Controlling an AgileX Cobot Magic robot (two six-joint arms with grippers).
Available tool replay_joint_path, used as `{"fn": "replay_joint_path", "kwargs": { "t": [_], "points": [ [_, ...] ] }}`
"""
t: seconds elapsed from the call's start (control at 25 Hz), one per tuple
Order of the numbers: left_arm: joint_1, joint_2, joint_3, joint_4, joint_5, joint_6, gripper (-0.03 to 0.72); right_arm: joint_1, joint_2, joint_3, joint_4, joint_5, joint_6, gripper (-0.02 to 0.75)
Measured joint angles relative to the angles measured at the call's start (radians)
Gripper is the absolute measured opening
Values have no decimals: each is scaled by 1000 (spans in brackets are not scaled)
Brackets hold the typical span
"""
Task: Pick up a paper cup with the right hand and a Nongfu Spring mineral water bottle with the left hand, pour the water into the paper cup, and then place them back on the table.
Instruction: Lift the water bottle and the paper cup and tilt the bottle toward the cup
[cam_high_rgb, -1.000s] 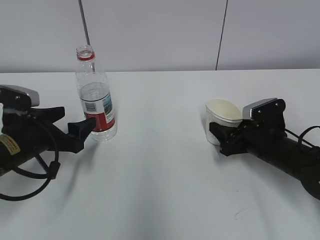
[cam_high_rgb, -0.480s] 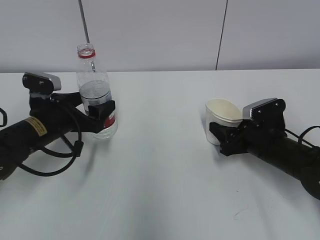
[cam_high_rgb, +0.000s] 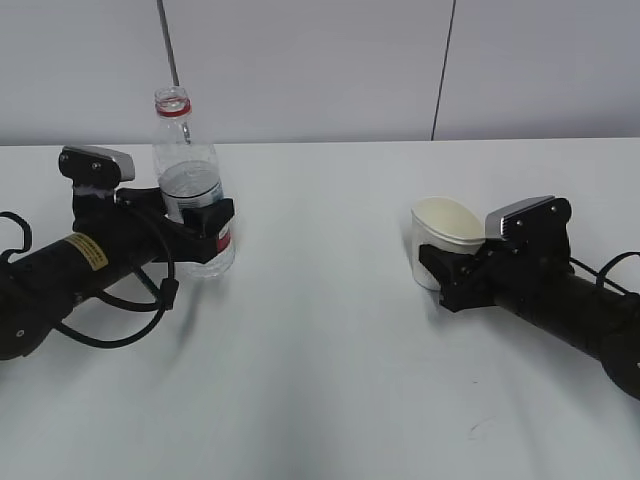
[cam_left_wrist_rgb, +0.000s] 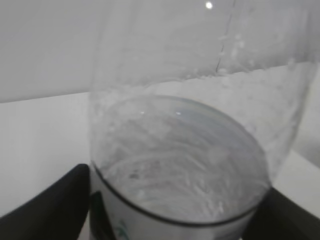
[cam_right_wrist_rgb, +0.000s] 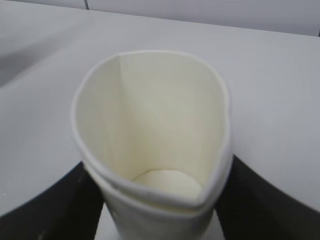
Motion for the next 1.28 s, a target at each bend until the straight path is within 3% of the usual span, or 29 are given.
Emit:
{"fn": "replay_joint_path", "kwargs": {
  "t": [0.12, 0.24, 0.4, 0.88, 1.12, 1.28],
  "points": [
    [0, 0, -1, 0, 0, 0, 437, 0, 0, 0, 0, 0, 0, 479],
    [0, 0, -1, 0, -1, 0, 398, 0, 0, 0, 4, 0, 0, 479],
    [0, 0, -2, 0, -1, 0, 392, 0, 0, 0, -36, 0, 0, 479],
    [0, -9, -3, 78, 11, 8, 387, 0, 0, -19, -320, -4, 71, 477],
    [-1, -50, -3, 78, 65, 108, 387, 4, 0, -69, -436, -2, 166, 477],
    [-1, -86, -3, 67, 130, 157, 387, 54, 0, -110, -460, 54, 183, 477]
  ]
}}
